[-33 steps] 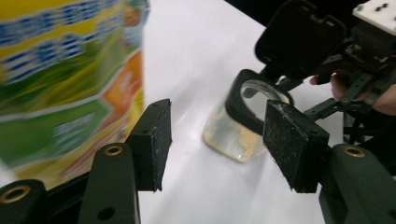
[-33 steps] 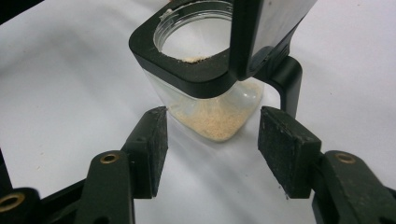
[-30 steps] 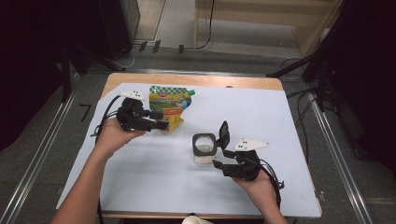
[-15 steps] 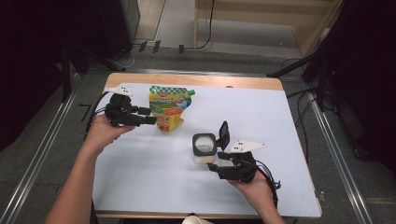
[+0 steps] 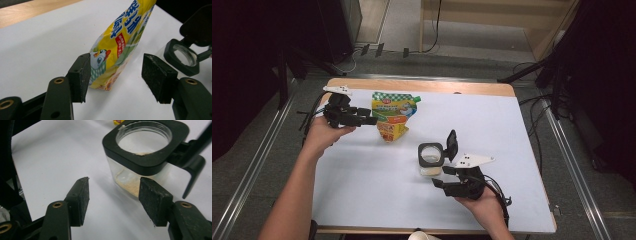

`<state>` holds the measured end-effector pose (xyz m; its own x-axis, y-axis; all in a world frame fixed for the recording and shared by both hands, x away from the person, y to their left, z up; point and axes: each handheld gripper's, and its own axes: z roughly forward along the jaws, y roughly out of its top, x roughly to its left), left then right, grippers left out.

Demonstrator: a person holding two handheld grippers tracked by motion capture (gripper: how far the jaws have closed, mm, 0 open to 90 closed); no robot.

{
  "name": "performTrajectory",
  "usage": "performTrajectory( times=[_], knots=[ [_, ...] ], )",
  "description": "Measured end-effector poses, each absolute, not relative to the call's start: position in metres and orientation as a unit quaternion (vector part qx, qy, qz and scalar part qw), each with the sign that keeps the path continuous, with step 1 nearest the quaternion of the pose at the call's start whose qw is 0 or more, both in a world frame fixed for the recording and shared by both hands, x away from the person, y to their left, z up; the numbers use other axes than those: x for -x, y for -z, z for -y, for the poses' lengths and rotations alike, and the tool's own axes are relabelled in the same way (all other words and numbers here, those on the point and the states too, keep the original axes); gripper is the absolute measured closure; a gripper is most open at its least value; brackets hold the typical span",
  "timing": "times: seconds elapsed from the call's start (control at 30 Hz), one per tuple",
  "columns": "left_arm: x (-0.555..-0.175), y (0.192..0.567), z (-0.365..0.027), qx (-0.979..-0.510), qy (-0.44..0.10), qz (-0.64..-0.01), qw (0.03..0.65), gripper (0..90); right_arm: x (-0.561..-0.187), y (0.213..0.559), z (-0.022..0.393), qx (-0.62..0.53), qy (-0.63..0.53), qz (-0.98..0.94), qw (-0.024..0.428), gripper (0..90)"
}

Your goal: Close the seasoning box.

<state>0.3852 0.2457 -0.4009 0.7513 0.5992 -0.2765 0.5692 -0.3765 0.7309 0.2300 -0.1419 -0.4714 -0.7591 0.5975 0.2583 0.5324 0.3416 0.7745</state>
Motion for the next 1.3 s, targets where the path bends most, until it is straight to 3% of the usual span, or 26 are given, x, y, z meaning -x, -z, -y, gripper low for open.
performTrajectory(
  times=[0.43, 0.8, 0.93, 1.3],
  knots=[
    [-0.399, 0.407, -0.214, -0.833, -0.026, -0.343, 0.433, 50.9, -0.218, 0.47, 0.112, -0.312, -0.475, -0.823, 0.012, 41.3],
    [-0.397, 0.41, -0.213, -0.828, -0.031, -0.332, 0.45, 78.3, -0.217, 0.464, 0.074, -0.266, -0.475, -0.838, 0.02, 40.9],
    [-0.393, 0.406, -0.214, -0.822, -0.055, -0.335, 0.458, 87.9, -0.221, 0.459, 0.061, -0.255, -0.478, -0.84, 0.024, 41.1],
    [-0.385, 0.393, -0.215, -0.816, -0.046, -0.347, 0.46, 90.0, -0.236, 0.455, 0.027, -0.254, -0.486, -0.836, 0.03, 42.7]
  ],
)
